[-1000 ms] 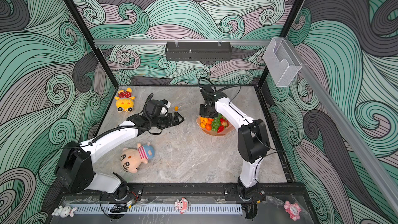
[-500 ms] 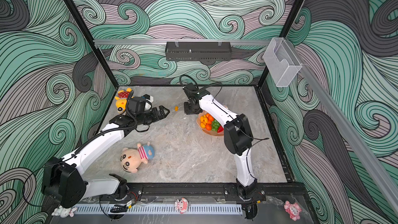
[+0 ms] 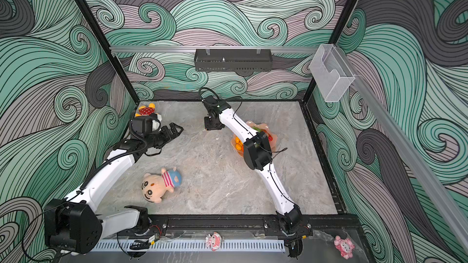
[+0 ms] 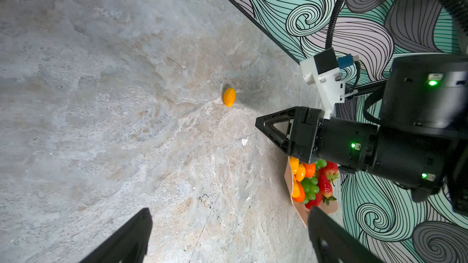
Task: Arrange fruit in a fruit bowl
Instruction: Pick up the fruit from the top-center of the table.
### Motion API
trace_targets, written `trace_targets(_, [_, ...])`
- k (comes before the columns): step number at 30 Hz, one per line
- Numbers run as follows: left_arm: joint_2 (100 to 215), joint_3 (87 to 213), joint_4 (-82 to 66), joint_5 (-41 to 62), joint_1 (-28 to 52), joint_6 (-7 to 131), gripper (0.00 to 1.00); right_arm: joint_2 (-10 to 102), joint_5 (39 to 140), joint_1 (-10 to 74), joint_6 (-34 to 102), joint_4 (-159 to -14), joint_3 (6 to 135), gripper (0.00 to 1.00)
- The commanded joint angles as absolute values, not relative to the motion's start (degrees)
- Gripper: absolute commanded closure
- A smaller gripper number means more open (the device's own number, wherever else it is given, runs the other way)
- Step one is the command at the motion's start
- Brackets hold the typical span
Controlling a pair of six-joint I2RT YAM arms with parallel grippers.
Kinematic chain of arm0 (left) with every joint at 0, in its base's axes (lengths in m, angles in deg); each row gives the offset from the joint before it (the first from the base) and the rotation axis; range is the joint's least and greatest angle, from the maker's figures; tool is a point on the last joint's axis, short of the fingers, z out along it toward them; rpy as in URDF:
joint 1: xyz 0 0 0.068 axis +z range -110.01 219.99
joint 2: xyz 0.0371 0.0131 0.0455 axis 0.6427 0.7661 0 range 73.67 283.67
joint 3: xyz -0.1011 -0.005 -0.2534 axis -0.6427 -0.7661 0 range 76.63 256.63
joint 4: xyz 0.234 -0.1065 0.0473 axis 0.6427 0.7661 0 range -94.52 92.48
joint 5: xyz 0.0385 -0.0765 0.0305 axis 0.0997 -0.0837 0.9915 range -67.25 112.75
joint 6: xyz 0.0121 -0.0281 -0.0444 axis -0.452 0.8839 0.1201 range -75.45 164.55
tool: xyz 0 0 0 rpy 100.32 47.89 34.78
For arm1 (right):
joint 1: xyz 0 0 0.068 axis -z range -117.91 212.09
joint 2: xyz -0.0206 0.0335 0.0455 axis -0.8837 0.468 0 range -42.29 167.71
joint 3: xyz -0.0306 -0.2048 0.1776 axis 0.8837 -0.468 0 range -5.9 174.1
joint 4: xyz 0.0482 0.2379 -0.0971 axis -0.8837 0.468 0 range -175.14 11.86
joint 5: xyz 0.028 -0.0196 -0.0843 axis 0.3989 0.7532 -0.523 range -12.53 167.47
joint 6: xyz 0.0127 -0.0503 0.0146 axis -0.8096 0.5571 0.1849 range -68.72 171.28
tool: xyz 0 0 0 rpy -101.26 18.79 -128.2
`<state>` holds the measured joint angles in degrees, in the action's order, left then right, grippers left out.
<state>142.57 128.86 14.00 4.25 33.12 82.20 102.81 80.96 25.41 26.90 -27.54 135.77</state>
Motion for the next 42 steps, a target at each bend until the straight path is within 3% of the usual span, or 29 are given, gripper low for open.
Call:
trace_targets(1, [141.16,128.91,15.1,1.55,35.3,81.24,0.01,105.72,82.25,25.36,26.32,-24.41,140.44,0.6])
trace_targets(12, [140.9,128.54,15.19,-0.72,38.41,81.29,0.01,114.43,86.74,26.64,23.77,-25.0,150.73,0.54])
trace_targets(42, [142.53,129.22,15.88,-3.72,38.67,81.05,0.02,119.17,93.47,28.91,15.88,-36.8,151.08,0.53])
